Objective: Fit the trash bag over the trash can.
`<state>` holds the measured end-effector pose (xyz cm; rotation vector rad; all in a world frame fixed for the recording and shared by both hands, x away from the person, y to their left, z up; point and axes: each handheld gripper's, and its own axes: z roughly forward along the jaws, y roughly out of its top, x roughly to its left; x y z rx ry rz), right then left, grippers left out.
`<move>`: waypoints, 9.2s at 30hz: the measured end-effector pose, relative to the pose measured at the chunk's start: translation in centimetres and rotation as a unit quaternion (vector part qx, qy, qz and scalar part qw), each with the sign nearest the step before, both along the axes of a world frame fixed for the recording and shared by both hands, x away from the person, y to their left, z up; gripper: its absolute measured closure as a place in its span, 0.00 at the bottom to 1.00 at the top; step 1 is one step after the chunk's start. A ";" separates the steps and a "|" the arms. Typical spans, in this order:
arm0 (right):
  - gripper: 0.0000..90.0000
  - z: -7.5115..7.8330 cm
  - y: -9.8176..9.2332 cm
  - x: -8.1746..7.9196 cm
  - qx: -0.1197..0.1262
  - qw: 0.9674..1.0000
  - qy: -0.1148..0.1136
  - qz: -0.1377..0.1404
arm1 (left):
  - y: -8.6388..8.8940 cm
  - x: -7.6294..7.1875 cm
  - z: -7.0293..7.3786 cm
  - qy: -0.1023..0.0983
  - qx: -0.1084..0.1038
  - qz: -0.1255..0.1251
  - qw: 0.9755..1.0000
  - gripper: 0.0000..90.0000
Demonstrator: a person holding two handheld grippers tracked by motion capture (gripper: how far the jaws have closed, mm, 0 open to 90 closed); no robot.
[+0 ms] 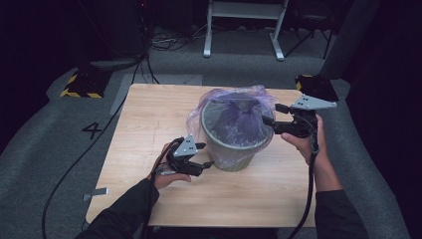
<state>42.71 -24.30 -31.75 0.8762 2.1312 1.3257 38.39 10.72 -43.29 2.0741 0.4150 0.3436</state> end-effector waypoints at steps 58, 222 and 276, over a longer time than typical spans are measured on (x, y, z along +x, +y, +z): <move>1.00 -3.7 -3.8 5.8 0.003 0.991 -0.033 -0.127 | 4.5 6.1 9.1 -0.047 -0.060 0.043 0.996 0.25; 0.23 1.0 0.7 0.7 0.013 0.999 -0.016 0.032 | 7.4 -3.0 -7.1 0.093 0.092 0.036 0.991 0.17; 0.33 -1.9 9.1 5.5 -0.210 0.954 0.197 0.084 | 7.4 -3.1 -7.1 0.093 0.092 0.019 0.991 0.17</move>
